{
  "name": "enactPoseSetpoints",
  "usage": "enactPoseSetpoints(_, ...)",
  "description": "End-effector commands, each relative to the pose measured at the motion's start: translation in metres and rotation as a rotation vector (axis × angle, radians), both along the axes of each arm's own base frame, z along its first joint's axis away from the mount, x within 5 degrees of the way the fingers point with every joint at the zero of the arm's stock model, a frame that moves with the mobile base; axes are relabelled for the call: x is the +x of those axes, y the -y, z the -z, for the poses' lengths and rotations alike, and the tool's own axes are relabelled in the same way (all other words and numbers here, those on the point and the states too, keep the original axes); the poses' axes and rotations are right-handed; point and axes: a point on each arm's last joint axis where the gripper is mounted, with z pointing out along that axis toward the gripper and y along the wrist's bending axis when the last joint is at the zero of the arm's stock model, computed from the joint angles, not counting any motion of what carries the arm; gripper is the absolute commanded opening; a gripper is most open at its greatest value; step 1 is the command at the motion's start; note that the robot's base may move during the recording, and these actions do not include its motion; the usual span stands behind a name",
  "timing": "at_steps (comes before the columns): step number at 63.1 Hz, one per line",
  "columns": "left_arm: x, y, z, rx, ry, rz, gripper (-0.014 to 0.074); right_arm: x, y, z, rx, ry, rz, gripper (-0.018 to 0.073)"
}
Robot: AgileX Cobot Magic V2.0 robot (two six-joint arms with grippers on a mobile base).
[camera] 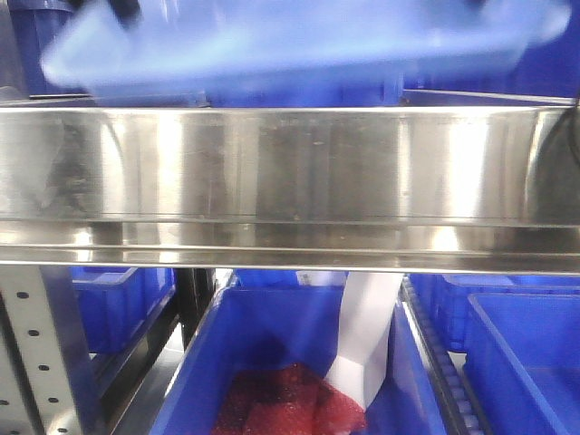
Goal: Grab blue tray and place on right shelf
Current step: 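Lower the tray onto the upper steel shelf with both grippers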
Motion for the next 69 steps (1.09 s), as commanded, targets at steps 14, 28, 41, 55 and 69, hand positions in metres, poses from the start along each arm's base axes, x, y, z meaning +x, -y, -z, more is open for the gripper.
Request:
enactPoseSetpoints(14,0.003,0.003,-0.012,-0.030,0.085,0.024,0.0023,0.014,-0.001,-0.001,-0.019,0.063,-0.017,0.0160)
enactPoseSetpoints(28,0.004,0.003,-0.013,-0.023,0.101,0.035,0.0435,0.015,-0.001,-0.001,-0.019,0.066,-0.017,0.0629)
enactPoseSetpoints(41,0.003,0.002,-0.015,-0.024,0.103,0.035,0.0521,0.012,0.000,-0.005,-0.021,0.073,-0.015,0.0630)
enactPoseSetpoints(55,-0.027,0.000,-0.055,-0.053,0.216,0.055,0.0358,-0.018,0.008,-0.044,0.022,0.186,-0.018,0.0503)
enactPoseSetpoints(69,-0.092,0.000,-0.097,-0.045,0.436,0.120,0.0106,-0.075,0.027,-0.075,0.068,0.338,-0.024,0.0058)
